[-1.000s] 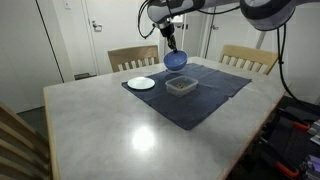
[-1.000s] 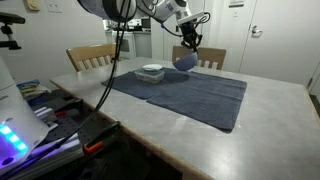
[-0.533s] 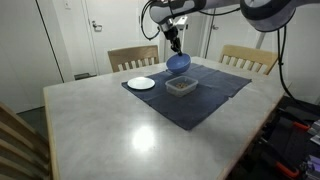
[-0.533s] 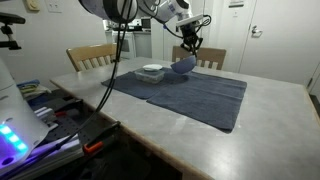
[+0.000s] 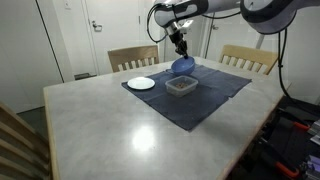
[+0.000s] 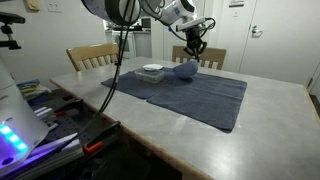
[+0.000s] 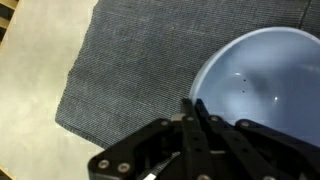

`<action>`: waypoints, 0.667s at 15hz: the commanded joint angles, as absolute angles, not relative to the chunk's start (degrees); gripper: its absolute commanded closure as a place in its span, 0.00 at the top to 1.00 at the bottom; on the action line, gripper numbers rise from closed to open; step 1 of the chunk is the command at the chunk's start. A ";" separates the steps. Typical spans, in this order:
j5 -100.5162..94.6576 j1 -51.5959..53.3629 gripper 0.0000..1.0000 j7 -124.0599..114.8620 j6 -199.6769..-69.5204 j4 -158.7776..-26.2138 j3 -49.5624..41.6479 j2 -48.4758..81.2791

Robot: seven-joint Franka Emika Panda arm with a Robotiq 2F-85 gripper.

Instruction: Pour the contents in the blue bowl into the clear bowl

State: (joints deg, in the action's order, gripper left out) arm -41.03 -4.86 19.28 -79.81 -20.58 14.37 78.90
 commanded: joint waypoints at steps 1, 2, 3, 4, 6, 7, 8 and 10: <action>-40.37 -6.40 0.01 17.57 -79.09 -20.58 14.95 79.12; -40.59 -6.69 0.01 17.54 -79.36 -20.58 14.81 79.18; -40.76 -6.98 0.11 17.71 -79.50 -20.58 14.71 79.15; -40.87 -7.23 0.30 17.86 -79.44 -20.58 14.64 79.13; -40.98 -7.85 0.42 18.16 -79.45 -20.58 14.61 79.12; -40.99 -8.16 0.51 18.18 -79.26 -20.58 14.60 79.05; -41.09 -8.41 0.57 18.23 -79.13 -20.58 14.51 79.01; -41.63 -8.63 0.71 18.58 -78.18 -20.58 14.09 78.80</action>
State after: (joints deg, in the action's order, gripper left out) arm -41.20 -8.07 18.22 -79.78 -20.58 14.33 79.08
